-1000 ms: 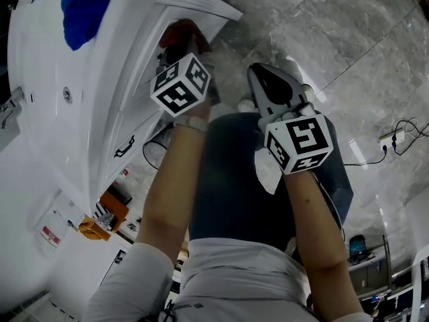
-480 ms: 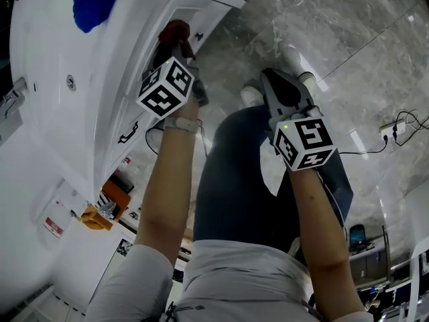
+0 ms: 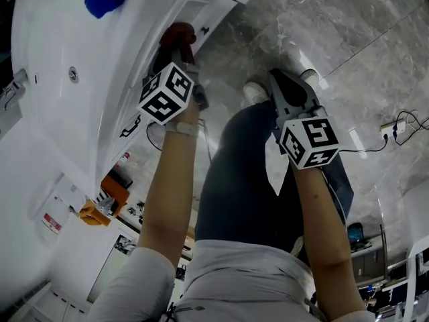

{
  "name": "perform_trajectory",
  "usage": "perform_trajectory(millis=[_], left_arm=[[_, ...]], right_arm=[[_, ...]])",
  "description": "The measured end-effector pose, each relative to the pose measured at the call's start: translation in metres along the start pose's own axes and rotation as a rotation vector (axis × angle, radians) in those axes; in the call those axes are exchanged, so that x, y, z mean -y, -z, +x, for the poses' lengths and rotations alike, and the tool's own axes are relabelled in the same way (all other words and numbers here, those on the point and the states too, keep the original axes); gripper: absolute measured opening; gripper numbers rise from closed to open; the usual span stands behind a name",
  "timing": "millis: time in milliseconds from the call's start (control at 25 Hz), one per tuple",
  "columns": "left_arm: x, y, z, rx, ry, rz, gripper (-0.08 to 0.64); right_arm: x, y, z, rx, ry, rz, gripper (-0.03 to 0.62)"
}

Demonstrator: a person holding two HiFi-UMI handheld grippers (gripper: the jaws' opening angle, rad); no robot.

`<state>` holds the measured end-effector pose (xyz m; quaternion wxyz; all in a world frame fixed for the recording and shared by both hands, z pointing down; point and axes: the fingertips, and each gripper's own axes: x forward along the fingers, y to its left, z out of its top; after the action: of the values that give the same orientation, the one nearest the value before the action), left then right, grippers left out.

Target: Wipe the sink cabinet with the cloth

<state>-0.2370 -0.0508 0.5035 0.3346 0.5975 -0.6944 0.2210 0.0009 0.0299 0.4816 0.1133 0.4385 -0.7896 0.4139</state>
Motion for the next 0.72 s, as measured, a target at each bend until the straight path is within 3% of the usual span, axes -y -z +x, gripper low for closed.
perform_trajectory(millis=[400, 520, 720], left_arm=[[-0.047, 0.017, -0.022, -0.031, -0.097, -0.038, 0.077], [-0.069, 0.03, -0.027, -0.052, -0.132, -0.086, 0.071], [-0.082, 0.048, -0.019, -0.077, -0.115, -0.087, 0.069]], right_arm=[[-0.018, 0.013, -0.003, -0.033, -0.006, -0.003, 0.038], [-0.02, 0.023, -0.002, -0.051, -0.007, -0.003, 0.038], [-0.024, 0.026, 0.005, -0.04, -0.021, -0.002, 0.038]])
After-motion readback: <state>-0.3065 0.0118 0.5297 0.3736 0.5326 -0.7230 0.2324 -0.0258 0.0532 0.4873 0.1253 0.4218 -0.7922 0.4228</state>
